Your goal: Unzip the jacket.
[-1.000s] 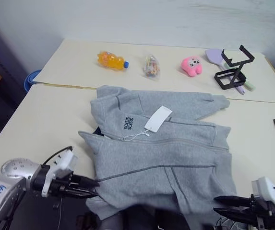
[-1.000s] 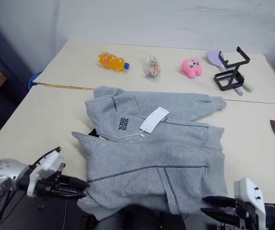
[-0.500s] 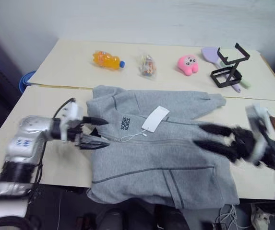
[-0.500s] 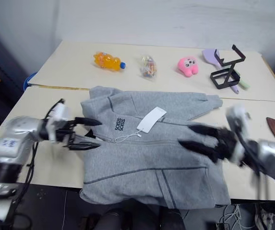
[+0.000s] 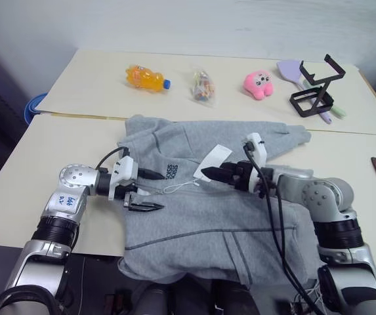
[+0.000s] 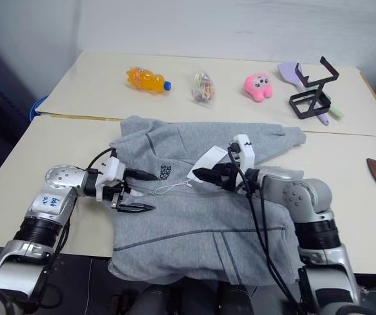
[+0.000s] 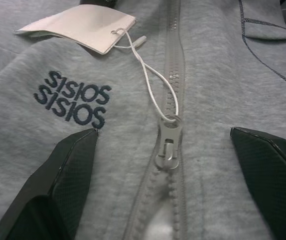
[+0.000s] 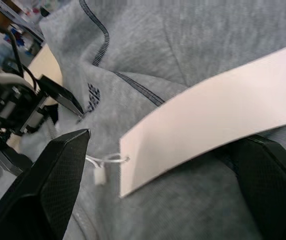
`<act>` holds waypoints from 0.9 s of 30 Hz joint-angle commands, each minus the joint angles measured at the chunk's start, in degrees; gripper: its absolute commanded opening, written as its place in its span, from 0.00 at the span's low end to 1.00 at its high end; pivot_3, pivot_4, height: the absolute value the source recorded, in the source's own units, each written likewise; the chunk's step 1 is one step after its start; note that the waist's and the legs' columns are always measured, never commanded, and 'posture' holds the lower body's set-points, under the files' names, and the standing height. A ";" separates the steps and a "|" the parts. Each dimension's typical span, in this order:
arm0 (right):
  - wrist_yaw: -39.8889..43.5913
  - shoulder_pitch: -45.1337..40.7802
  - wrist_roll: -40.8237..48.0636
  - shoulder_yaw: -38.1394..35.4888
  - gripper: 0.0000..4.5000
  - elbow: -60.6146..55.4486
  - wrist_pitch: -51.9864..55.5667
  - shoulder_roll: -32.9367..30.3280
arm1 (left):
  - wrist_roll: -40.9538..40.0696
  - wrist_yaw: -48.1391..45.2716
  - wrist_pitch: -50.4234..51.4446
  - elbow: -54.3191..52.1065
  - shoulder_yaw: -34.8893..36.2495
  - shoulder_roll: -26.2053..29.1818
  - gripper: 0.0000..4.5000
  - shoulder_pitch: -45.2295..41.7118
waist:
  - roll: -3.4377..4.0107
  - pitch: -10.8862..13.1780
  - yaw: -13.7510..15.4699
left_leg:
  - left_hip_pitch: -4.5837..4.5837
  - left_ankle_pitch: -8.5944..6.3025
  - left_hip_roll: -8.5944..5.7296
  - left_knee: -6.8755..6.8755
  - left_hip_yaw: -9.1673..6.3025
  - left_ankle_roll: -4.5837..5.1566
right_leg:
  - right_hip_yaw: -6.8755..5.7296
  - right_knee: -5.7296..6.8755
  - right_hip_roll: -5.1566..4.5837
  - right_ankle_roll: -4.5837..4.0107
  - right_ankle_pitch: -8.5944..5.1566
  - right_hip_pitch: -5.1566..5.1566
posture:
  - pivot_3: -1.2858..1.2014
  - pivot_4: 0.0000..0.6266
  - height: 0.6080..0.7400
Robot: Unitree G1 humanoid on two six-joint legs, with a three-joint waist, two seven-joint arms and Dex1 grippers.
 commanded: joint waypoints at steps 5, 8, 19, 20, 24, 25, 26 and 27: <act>5.12 -2.60 -9.62 3.52 0.87 5.50 -7.19 3.04 | 2.37 2.10 -1.97 1.88 0.03 -1.21 1.00 0.41 | 0.00 0.00 -0.31 | 0.13 0.04 0.03 -0.06 0.03 -0.05 | 0.05 0.07 0.01 0.00 0.00 0.03 | 0.52 0.24 1.00; 8.92 -2.07 -12.77 5.35 0.64 7.04 -9.66 3.01 | 3.09 3.32 -2.15 2.74 0.08 -2.04 1.00 -0.08 | 0.00 0.00 -0.22 | 0.12 0.04 0.01 -0.07 0.02 -0.04 | 0.04 0.07 0.00 0.00 0.00 0.03 | 0.52 0.24 1.00; 20.13 6.98 -30.11 5.18 0.01 -8.10 -43.26 -5.76 | 5.51 7.27 -3.15 5.10 -0.34 -3.60 1.00 1.04 | 0.00 0.00 -0.09 | 0.16 0.04 -0.02 -0.06 0.00 -0.04 | 0.03 0.05 -0.03 0.00 0.00 0.08 | 0.52 0.24 1.00; 20.04 7.69 -31.46 4.53 0.01 -8.67 -46.26 -6.04 | 5.60 7.35 -3.11 5.23 -0.48 -3.75 1.00 1.21 | 0.00 0.00 -0.05 | 0.21 0.04 -0.01 -0.07 0.01 -0.05 | 0.03 0.05 -0.02 0.00 0.00 0.12 | 0.52 0.24 1.00; 19.49 11.12 -38.12 2.34 0.01 -9.31 -52.40 -11.17 | 6.05 7.85 -3.15 5.30 -0.87 -4.22 1.00 1.82 | -0.01 -0.01 0.17 | 0.31 0.04 -0.04 -0.05 -0.01 -0.04 | 0.03 0.02 -0.06 0.00 0.00 0.27 | 0.52 0.24 1.00; 18.36 11.74 -39.96 1.02 0.01 -8.76 -54.14 -12.47 | 6.23 8.00 -3.11 5.29 -1.01 -4.30 1.00 2.05 | -0.01 -0.01 0.19 | 0.32 0.04 -0.05 -0.04 -0.03 -0.04 | 0.03 0.00 -0.08 0.00 0.00 0.29 | 0.52 0.24 1.00; 17.94 12.66 -41.47 -0.32 0.01 -8.20 -55.67 -14.24 | 6.48 8.14 -3.17 5.31 -1.19 -4.32 1.00 2.30 | -0.01 -0.01 0.19 | 0.32 0.04 -0.05 -0.05 -0.03 -0.04 | 0.03 0.00 -0.09 0.00 0.00 0.30 | 0.52 0.24 1.00; 17.71 13.27 -42.57 -1.21 0.01 -7.77 -56.94 -15.34 | 6.65 8.24 -3.20 5.32 -1.31 -4.32 1.00 2.47 | -0.01 -0.01 0.19 | 0.33 0.04 -0.05 -0.05 -0.04 -0.04 | 0.02 0.00 -0.08 0.00 0.00 0.30 | 0.52 0.24 1.00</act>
